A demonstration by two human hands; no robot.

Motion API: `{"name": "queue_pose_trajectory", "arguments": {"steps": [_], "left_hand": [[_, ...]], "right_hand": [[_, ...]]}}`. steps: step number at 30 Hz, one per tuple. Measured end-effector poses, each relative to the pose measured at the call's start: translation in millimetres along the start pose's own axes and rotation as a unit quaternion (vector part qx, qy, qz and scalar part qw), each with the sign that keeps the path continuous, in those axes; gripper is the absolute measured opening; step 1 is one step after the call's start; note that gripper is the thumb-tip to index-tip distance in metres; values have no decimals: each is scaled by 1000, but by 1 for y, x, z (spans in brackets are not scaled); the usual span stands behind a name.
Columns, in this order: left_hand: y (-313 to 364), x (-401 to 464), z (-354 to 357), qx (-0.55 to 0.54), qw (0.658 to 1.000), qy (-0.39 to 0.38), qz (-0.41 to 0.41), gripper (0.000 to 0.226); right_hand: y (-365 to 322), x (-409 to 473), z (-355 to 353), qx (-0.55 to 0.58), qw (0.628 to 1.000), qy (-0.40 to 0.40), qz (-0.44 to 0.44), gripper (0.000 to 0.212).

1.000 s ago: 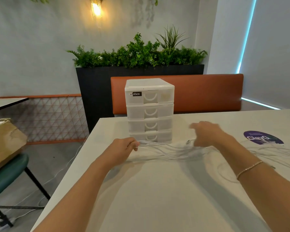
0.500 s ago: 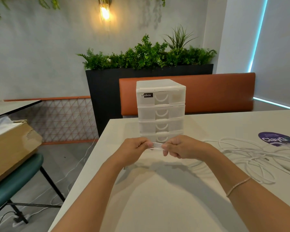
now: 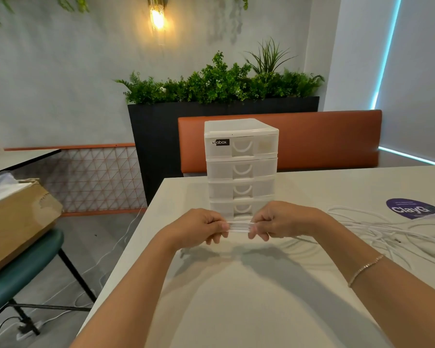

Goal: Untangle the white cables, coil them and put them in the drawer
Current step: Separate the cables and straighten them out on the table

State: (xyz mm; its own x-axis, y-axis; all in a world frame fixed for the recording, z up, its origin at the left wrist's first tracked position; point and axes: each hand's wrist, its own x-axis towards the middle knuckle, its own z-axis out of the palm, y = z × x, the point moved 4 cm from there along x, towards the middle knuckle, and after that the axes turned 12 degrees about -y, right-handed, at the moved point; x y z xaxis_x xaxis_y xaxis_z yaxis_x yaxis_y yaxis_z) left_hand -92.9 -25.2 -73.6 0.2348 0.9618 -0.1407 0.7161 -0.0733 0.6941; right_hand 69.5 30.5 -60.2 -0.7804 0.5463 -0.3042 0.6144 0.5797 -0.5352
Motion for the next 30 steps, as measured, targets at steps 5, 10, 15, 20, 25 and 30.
{"name": "queue_pose_trajectory", "arguments": {"steps": [5, 10, 15, 20, 25, 30], "left_hand": [[1, 2, 3, -64, 997, -34, -4, 28], [-8, 3, -3, -37, 999, 5, -9, 27], [6, 4, 12, -7, 998, -67, 6, 29], [-4, 5, 3, 40, 998, -36, -18, 27], [0, 5, 4, 4, 999, -48, -21, 23], [25, 12, 8, 67, 995, -77, -16, 25]], "right_hand": [[-1, 5, -11, -7, 997, 76, -18, 21], [-3, 3, 8, -51, 998, 21, -32, 24], [9, 7, -10, -36, 996, 84, -19, 32], [6, 3, 7, 11, 999, 35, -34, 23], [15, -4, 2, 107, 994, 3, 12, 24], [13, 1, 3, 148, 988, 37, -32, 27]]}}
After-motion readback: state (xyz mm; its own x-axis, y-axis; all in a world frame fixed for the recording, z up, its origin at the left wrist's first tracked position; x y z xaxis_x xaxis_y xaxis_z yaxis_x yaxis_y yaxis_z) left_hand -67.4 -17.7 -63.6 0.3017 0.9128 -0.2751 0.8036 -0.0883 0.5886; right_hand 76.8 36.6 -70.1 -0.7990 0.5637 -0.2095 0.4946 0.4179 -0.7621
